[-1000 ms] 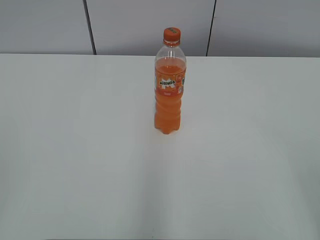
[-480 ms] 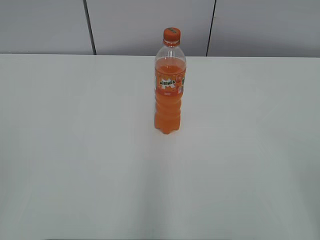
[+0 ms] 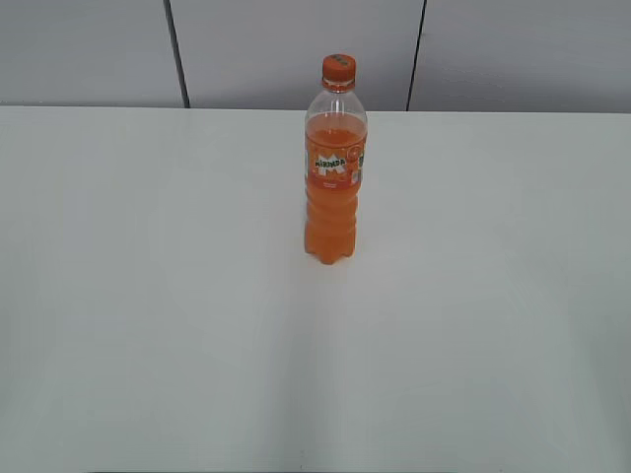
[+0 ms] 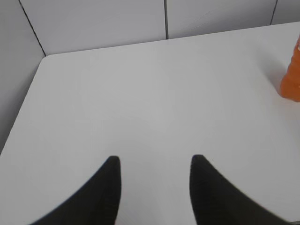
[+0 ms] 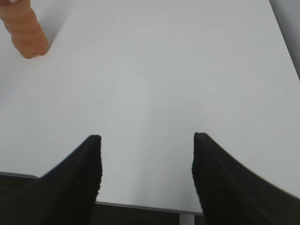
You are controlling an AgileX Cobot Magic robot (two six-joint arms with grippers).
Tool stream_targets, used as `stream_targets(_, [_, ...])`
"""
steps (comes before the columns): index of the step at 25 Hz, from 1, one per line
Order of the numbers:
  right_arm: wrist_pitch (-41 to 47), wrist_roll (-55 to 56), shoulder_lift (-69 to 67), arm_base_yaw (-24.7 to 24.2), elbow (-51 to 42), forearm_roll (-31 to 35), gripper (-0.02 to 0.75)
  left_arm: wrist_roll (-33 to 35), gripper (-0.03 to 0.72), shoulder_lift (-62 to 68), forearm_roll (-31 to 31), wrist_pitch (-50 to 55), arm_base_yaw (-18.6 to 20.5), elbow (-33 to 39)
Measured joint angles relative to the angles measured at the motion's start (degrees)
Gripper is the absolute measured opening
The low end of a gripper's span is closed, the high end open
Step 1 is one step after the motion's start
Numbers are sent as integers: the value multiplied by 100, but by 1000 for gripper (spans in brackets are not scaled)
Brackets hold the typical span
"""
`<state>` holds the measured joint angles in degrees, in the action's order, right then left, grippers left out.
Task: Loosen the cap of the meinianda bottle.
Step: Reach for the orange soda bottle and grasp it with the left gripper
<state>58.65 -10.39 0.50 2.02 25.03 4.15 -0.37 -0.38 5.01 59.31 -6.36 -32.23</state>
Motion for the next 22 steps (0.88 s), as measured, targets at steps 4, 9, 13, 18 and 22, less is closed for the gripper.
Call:
stream_targets(4, [0, 0, 0, 0, 0, 0, 460, 0, 310, 0, 5, 0, 0, 0])
stream_targets(9, [0, 0, 0, 0, 0, 0, 460, 0, 310, 0, 10, 0, 0, 0])
stream_targets(13, [0, 0, 0, 0, 0, 0, 460, 0, 310, 0, 11, 0, 0, 0])
stream_targets(18, [0, 0, 0, 0, 0, 0, 460, 0, 310, 299, 11, -5, 0, 0])
stream_targets(22, [0, 0, 0, 0, 0, 0, 460, 0, 310, 752, 11, -16, 0, 0])
